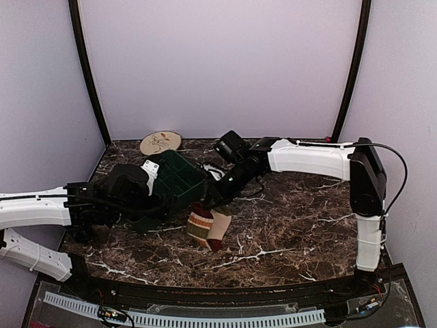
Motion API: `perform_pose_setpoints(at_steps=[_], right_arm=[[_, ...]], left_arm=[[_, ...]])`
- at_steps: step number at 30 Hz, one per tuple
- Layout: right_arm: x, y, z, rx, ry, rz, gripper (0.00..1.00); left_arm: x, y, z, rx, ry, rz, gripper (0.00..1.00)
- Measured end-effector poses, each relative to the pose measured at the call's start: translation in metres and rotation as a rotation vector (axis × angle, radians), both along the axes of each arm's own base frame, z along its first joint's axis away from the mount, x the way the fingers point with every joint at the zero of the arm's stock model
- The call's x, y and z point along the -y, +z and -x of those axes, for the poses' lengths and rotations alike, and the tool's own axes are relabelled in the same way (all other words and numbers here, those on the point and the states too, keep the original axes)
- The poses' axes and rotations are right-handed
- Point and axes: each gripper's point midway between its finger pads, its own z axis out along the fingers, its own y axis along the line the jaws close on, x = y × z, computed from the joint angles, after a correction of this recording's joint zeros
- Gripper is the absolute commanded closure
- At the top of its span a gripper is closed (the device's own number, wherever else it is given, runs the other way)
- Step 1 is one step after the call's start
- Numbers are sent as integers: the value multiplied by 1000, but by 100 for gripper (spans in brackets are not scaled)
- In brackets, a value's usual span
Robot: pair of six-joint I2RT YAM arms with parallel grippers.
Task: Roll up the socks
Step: Fold the sock at the center of the board.
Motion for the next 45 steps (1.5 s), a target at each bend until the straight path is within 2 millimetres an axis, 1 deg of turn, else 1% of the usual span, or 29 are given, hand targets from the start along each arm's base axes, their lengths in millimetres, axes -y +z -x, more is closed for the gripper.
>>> perform_pose_setpoints(at_steps=[5,8,12,16,20,27,32,37,43,45], right_arm=[[18,9,-10,19,-23,-7,100],[27,9,-17,26,-37,-3,100],[37,3,-23,26,-49,14,100],[45,-7,-24,19,-51,36,100],[50,-14,-24,24,-45,50,100],[54,-25,-31,36,-45,69,100],[59,-33,-39,38,-58,85,100],[66,-39,-50,37,-84,94,100],[72,-54,-61,22,-108,109,100],[73,-58,-62,16,-110,114,100]], left_arm=[[12,-6,-4,-12,-19,-10,1],[20,-8,-7,-18,-33,-4,1],[30,-12,-9,-31,-54,-3,1],[42,-19,-12,-49,-72,-5,1],[53,-30,-14,-72,-91,-13,1],[75,-49,-17,-113,-126,-30,1],[93,-69,-13,-143,-175,-53,1],[105,-94,0,-193,-244,-94,4],[111,-103,5,-215,-274,-104,6],[111,-110,5,-225,-272,-121,6]])
